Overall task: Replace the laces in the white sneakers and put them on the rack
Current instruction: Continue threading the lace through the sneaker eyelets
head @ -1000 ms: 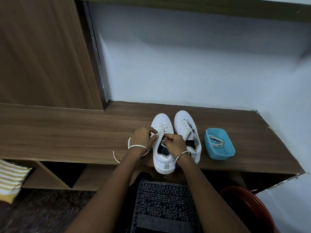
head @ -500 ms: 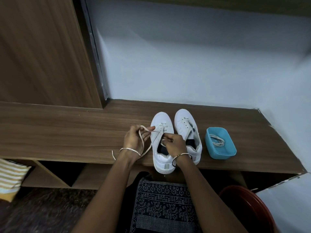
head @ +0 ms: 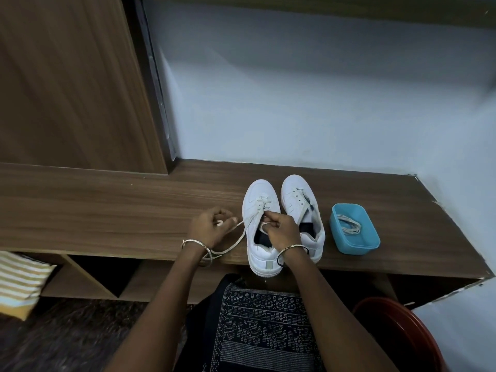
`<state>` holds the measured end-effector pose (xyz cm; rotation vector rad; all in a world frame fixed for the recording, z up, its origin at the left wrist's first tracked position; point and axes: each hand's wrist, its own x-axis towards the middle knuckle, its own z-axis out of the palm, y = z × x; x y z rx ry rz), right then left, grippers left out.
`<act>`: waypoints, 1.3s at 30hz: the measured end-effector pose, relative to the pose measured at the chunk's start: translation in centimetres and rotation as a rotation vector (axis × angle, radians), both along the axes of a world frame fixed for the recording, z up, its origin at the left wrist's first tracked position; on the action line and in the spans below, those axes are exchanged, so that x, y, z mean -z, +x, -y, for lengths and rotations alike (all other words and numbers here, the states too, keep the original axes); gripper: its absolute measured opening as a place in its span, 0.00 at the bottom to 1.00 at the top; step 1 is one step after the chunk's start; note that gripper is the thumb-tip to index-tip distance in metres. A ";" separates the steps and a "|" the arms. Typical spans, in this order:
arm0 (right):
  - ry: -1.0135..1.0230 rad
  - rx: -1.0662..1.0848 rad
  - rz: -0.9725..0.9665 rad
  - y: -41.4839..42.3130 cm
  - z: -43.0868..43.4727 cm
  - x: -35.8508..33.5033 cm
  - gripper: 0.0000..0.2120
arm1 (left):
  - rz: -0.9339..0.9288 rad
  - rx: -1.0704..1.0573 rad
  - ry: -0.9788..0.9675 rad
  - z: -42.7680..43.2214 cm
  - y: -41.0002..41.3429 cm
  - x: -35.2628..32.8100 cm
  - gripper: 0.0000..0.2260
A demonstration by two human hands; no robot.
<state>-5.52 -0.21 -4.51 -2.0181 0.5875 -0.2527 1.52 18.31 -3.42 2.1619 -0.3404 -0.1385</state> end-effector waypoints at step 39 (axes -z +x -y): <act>-0.272 0.138 0.075 -0.6 -1.0 -0.3 0.05 | -0.373 0.121 -0.197 4.4 1.7 1.2 0.14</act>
